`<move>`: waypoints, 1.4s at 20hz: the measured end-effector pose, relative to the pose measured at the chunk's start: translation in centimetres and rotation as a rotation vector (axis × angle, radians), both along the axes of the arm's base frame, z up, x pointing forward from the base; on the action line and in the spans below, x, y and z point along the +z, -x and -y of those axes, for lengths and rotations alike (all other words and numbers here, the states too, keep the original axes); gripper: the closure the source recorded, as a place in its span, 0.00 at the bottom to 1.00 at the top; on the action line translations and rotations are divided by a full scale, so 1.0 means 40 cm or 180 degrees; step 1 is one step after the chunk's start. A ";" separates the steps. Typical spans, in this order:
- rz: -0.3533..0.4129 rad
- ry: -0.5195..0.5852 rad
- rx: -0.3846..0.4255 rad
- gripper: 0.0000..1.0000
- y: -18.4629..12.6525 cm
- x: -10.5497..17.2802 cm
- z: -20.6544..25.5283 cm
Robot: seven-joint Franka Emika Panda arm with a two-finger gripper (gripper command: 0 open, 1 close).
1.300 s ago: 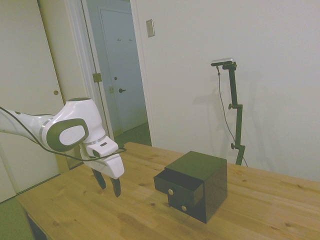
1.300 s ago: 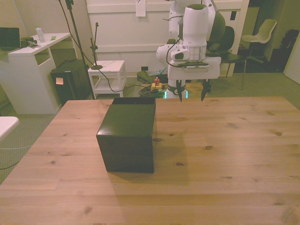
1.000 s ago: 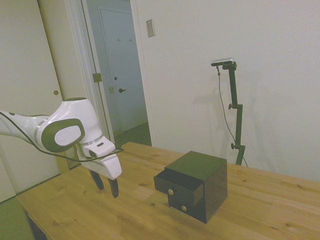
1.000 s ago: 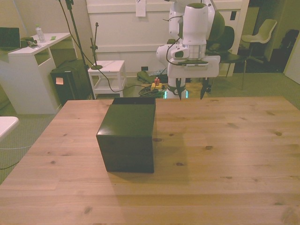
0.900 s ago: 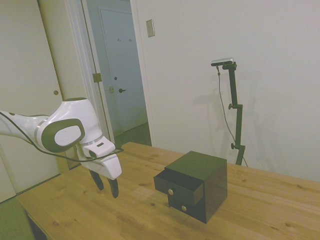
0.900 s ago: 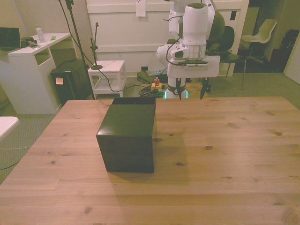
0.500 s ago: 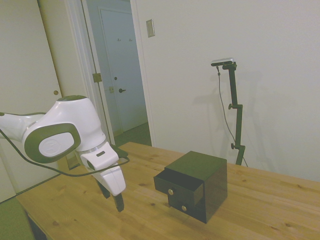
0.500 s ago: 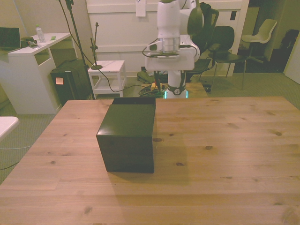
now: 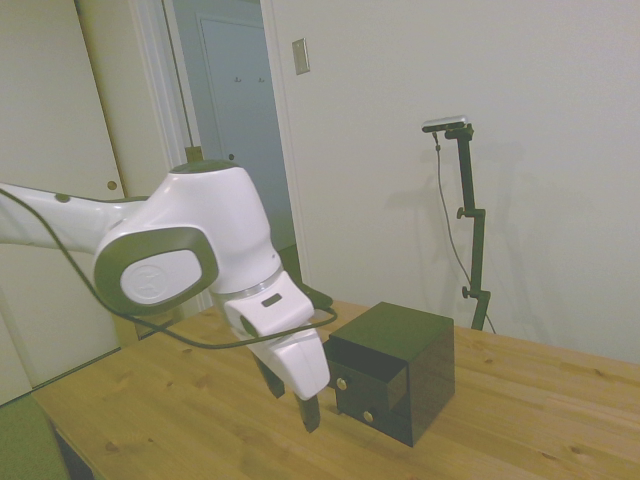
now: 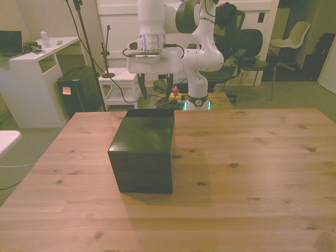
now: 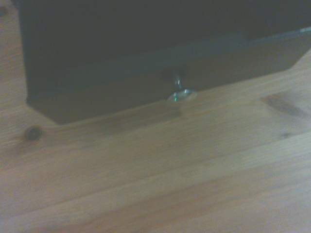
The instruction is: Close the top drawer
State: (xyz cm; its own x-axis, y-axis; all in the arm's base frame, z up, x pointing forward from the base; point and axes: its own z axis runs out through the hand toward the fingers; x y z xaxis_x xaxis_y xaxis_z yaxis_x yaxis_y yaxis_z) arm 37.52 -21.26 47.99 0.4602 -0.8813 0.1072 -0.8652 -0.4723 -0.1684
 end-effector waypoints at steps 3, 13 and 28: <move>-0.0085 0.0020 0.0055 1.00 -0.064 -0.015 0.005; -0.0147 0.0031 0.0139 1.00 -0.147 -0.022 -0.013; -0.0163 0.0009 0.0070 1.00 -0.185 -0.028 0.026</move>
State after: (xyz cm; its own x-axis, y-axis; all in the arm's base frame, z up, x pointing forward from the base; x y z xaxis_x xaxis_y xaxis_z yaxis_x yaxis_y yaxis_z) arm 44.92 -22.32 46.85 0.4844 -0.8707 0.0853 -0.8621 -0.4916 -0.1228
